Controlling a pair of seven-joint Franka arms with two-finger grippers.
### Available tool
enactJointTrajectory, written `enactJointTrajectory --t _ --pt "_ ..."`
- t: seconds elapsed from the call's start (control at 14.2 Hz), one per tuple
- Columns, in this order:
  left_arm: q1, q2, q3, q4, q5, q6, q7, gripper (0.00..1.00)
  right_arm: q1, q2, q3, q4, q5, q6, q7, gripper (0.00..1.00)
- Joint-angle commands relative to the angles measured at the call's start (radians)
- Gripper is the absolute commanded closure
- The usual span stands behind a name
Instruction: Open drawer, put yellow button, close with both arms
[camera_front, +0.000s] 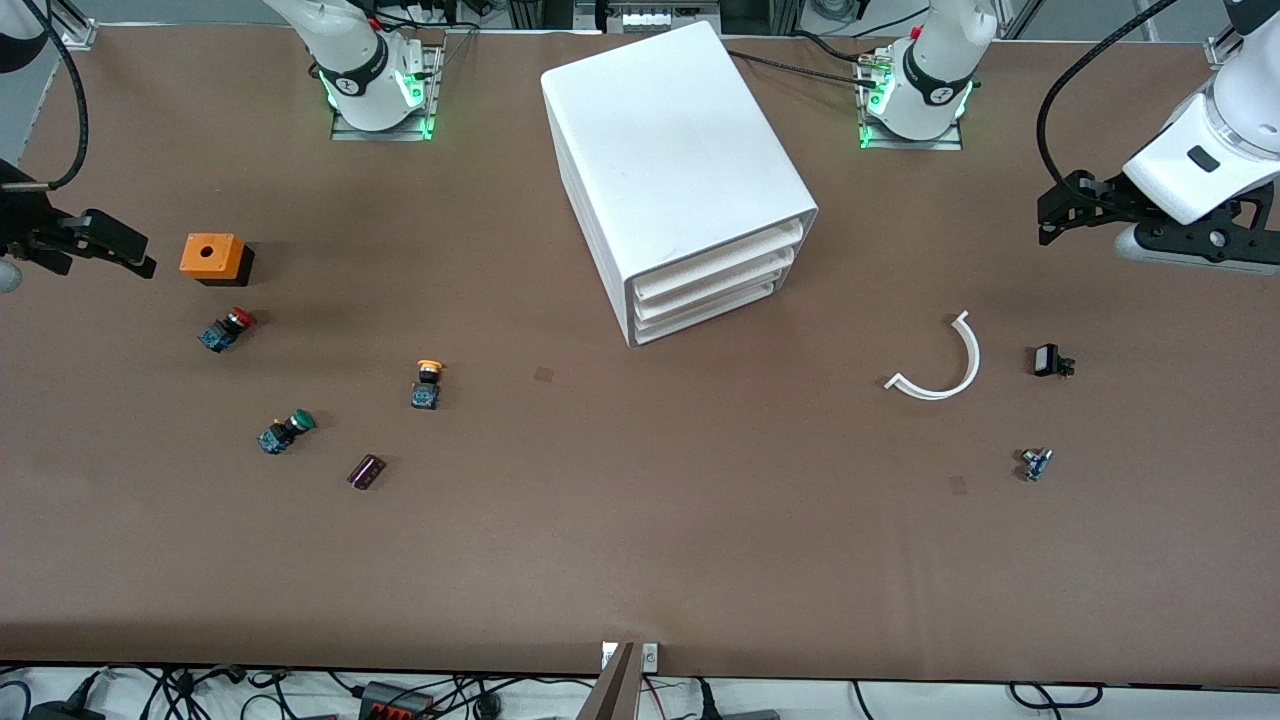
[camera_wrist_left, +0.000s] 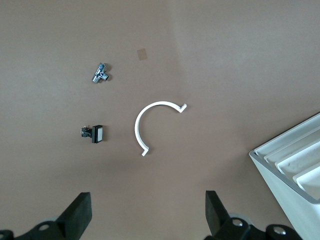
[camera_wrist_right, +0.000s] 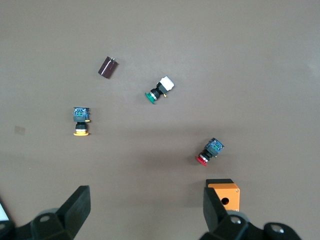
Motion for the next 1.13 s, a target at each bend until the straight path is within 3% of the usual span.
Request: enactJointTrajectory --t 0.0,0.78,1.06 --pt "0.003 0.012 -0.003 0.032 -0.014 -0.024 0.023 0.0 -0.006 -0.016 0.007 -0.011 -0.001 -0.001 -0.015 0.0" --pt "-0.002 0.015 -0.003 0.032 -0.016 -0.027 0.014 0.0 -0.006 -0.002 0.007 -0.009 0.005 0.0 -0.021 0.0" --pt "-0.035 0.016 -0.003 0.032 -0.046 -0.118 0.02 0.0 0.032 0.026 0.009 -0.009 0.003 0.007 -0.023 0.0"
